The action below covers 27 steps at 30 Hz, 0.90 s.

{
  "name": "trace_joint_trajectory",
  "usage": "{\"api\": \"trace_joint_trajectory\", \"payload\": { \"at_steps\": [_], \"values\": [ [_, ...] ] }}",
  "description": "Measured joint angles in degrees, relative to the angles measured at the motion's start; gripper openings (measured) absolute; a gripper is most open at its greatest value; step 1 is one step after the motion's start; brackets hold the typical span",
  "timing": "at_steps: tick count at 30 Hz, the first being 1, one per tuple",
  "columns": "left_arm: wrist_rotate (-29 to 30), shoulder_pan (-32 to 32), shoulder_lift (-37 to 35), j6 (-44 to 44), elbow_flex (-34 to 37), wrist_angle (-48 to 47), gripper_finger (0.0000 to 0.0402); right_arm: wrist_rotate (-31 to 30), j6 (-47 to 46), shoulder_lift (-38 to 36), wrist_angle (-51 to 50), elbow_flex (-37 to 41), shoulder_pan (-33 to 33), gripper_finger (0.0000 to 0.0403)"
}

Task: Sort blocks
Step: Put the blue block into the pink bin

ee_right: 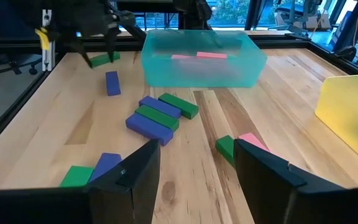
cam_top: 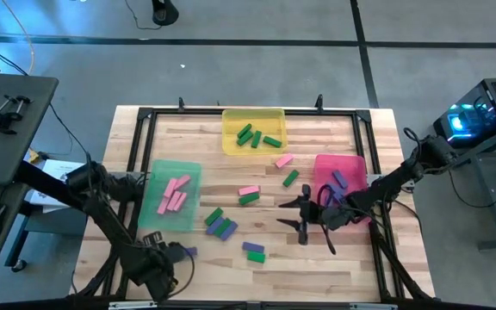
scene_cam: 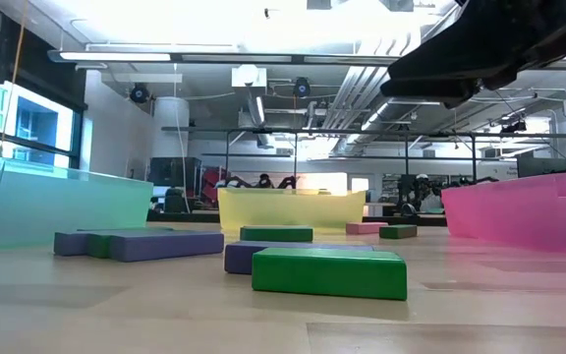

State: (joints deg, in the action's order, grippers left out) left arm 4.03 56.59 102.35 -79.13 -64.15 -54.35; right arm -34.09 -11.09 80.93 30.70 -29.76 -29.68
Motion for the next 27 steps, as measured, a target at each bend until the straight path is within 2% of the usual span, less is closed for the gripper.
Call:
{"api": "trace_joint_trajectory", "payload": {
  "at_steps": [5,10,27],
  "values": [
    [4.5,0.64,0.0,0.14,4.6,1.21,0.02,0.0,-0.47,0.0,0.0,0.0,0.19,0.0188],
    [7.71,0.5,-0.42,4.51,7.05,5.37,0.02,0.0,-0.82,0.0,0.01,0.0,0.19,0.0188],
    [19.38,-0.15,0.11,5.7,7.5,13.74,0.02,0.0,-0.92,0.02,0.0,0.0,0.19,0.0188]
  ]
}}
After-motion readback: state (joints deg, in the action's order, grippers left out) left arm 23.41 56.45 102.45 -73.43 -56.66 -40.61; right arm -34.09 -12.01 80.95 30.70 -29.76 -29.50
